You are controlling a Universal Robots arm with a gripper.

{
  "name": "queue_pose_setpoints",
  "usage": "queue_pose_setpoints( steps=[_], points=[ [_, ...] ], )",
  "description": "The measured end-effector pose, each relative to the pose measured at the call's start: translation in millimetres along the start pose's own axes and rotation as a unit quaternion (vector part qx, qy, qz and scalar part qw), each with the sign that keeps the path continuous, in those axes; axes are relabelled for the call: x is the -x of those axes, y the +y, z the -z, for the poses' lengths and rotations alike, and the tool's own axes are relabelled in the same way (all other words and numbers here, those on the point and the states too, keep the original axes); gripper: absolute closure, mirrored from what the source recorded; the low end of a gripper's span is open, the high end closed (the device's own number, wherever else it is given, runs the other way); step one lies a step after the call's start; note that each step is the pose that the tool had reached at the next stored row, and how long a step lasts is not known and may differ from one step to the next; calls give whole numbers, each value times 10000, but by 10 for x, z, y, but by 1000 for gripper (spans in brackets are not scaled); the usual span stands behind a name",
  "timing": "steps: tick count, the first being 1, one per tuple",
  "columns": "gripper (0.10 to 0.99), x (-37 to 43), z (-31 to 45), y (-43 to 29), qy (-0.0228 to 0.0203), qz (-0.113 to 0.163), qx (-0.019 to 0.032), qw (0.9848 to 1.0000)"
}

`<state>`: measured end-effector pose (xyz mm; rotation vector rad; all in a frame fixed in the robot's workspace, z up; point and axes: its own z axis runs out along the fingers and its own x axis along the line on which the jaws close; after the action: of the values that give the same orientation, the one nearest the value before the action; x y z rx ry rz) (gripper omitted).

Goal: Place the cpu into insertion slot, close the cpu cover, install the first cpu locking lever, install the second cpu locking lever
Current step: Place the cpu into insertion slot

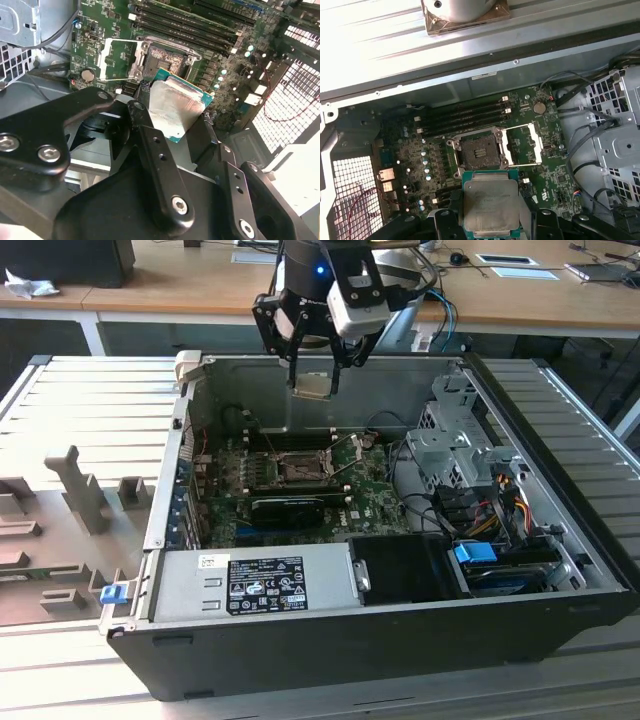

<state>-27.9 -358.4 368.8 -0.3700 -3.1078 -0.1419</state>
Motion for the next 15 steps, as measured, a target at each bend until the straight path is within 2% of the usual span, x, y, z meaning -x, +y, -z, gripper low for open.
queue_pose_setpoints(
  steps=[15],
  points=[
    [553, 0, -3, 0, -28, -300, 3, 9995]
  ],
)
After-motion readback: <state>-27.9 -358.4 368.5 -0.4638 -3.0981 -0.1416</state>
